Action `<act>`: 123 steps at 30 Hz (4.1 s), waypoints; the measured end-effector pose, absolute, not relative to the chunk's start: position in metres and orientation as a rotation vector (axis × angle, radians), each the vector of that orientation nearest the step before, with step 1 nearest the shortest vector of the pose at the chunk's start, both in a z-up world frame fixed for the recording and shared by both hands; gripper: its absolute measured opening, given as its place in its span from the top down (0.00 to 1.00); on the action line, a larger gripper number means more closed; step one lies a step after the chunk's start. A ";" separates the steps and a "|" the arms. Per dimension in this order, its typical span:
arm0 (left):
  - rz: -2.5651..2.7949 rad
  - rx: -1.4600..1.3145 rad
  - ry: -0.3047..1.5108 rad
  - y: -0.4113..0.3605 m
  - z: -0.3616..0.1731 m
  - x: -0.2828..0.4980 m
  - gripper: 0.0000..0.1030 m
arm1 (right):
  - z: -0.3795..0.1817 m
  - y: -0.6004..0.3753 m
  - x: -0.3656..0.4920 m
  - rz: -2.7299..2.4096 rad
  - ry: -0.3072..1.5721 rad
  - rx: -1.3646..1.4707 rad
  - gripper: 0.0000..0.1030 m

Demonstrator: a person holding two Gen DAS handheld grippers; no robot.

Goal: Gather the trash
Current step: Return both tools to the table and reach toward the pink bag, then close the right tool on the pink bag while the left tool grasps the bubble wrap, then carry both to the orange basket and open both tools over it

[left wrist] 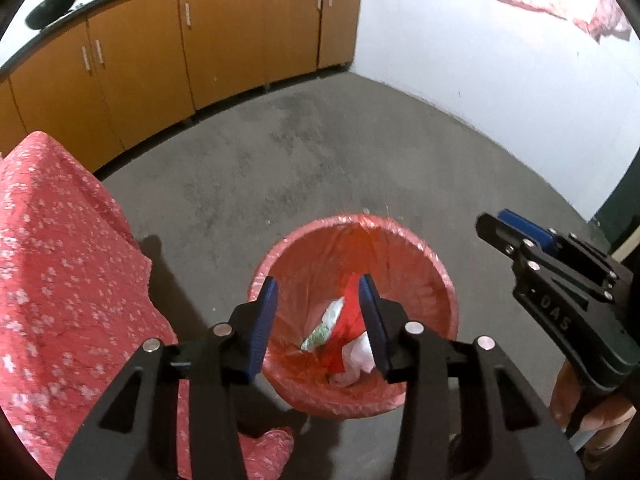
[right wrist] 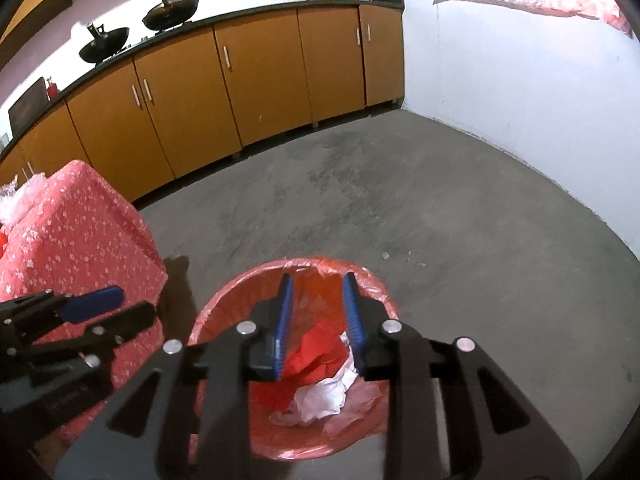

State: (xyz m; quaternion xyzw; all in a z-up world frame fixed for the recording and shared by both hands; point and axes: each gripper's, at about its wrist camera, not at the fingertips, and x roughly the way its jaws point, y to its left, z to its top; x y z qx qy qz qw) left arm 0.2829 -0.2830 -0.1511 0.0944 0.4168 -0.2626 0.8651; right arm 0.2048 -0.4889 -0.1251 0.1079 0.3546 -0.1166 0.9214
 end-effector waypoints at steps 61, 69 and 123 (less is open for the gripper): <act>0.144 -0.117 0.608 0.178 -0.065 0.234 0.29 | -0.019 -0.053 0.254 0.589 0.701 -0.133 0.95; 0.142 -0.040 0.679 0.163 -0.075 0.252 0.47 | -0.020 -0.056 0.255 0.581 0.709 -0.116 0.95; -0.165 -0.021 0.398 0.069 0.023 0.218 0.92 | 0.061 -0.213 0.227 0.314 0.453 0.147 0.96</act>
